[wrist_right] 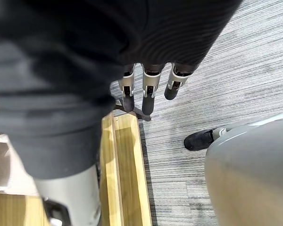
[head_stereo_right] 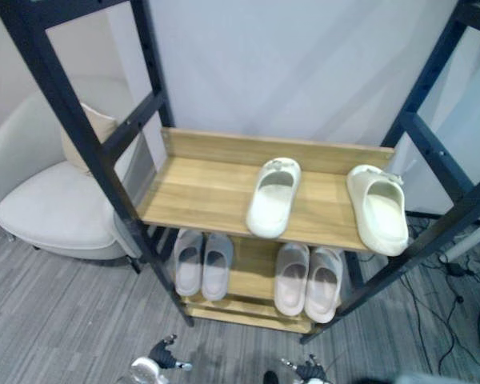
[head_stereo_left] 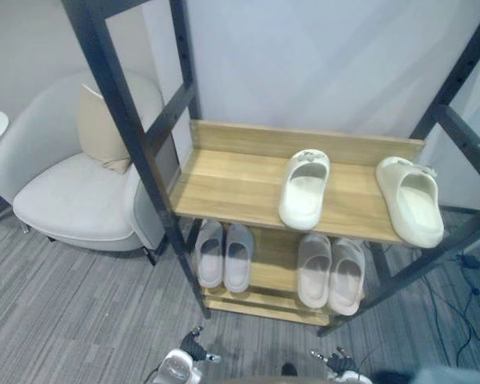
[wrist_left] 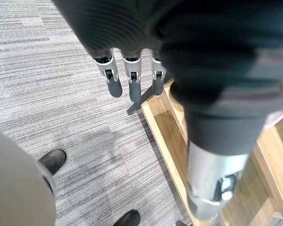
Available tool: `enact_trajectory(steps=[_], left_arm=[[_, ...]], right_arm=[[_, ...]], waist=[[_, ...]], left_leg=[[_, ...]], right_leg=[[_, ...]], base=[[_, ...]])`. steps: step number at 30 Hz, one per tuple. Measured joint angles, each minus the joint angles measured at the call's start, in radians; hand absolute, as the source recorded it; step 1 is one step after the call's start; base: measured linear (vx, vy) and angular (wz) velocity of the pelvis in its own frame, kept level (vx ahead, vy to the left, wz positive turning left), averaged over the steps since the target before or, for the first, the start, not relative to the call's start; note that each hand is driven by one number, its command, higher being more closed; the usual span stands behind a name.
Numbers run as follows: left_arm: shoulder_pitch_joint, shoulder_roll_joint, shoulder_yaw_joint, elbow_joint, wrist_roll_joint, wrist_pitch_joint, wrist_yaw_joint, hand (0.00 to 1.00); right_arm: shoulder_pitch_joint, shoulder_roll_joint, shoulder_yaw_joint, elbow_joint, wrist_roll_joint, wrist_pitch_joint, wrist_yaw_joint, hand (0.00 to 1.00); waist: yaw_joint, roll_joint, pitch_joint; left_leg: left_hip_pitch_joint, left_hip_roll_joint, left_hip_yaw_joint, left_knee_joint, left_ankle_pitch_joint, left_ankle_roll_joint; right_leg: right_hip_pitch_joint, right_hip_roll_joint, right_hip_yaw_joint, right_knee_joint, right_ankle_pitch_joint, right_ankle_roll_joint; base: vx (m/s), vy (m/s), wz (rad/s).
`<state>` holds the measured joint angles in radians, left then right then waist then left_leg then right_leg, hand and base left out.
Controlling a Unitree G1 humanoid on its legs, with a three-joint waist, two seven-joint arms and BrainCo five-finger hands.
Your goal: Organize the slippers on the shoe rack
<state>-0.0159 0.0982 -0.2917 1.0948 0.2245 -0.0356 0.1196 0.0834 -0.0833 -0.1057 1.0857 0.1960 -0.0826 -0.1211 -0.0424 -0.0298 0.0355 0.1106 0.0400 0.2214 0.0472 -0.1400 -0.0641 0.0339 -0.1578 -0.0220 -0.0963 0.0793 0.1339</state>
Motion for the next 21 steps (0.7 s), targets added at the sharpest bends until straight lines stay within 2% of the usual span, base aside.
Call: enact_trajectory(steps=[7,10,13,14,17,21], left_arm=[[-0.001,-0.004,-0.045,-0.003,-0.001,-0.001,0.008,0.00],[-0.006,-0.002,-0.148,-0.029,-0.002,-0.004,0.006,0.00],[-0.014,-0.002,-0.280,-0.132,-0.013,-0.007,0.000,0.00],[-0.026,-0.004,-0.353,-0.196,-0.030,-0.024,-0.019,0.00],[-0.054,-0.010,-0.445,-0.266,-0.041,-0.034,-0.041,0.00],[-0.123,-0.023,-0.600,-0.438,-0.112,-0.047,-0.104,0.00]], right_arm=[[0.001,-0.002,0.001,0.000,0.000,-0.001,-0.006,0.00],[0.002,-0.002,0.001,-0.001,0.001,-0.005,-0.008,0.00],[0.003,-0.001,0.001,-0.002,0.001,-0.008,-0.012,0.00],[0.004,-0.001,0.000,-0.004,0.003,-0.010,-0.015,0.00],[0.004,0.000,-0.005,-0.006,0.004,-0.012,-0.016,0.00],[0.004,-0.004,-0.013,-0.008,0.020,-0.014,-0.017,0.00]], waist=[[-0.001,0.005,-0.001],[-0.002,0.006,-0.002],[-0.004,0.006,-0.002],[-0.007,0.007,-0.002],[-0.010,0.011,0.000],[-0.018,0.026,-0.005]], left_leg=[[0.002,0.001,-0.003,0.001,0.000,-0.001],[0.001,0.001,-0.004,0.000,0.000,-0.001],[-0.001,0.001,-0.008,0.000,0.000,-0.001],[-0.003,0.001,-0.008,0.000,0.000,-0.001],[-0.004,0.001,-0.008,0.000,0.000,-0.001],[-0.006,0.000,-0.005,-0.004,-0.001,-0.002]], right_leg=[[0.000,0.000,-0.001,0.000,0.000,0.000],[-0.001,0.000,-0.001,0.000,0.000,0.000],[-0.001,0.000,-0.004,0.000,0.000,0.000],[-0.001,0.000,-0.004,0.000,0.000,0.000],[-0.001,0.000,-0.004,0.000,0.000,0.000],[-0.011,0.000,0.000,0.000,0.000,0.000]], base=[[-0.03,-0.022,0.01],[0.00,0.000,0.00],[0.00,-0.001,0.01],[0.00,0.000,0.00],[0.00,0.000,0.00],[0.00,0.000,-0.02]])
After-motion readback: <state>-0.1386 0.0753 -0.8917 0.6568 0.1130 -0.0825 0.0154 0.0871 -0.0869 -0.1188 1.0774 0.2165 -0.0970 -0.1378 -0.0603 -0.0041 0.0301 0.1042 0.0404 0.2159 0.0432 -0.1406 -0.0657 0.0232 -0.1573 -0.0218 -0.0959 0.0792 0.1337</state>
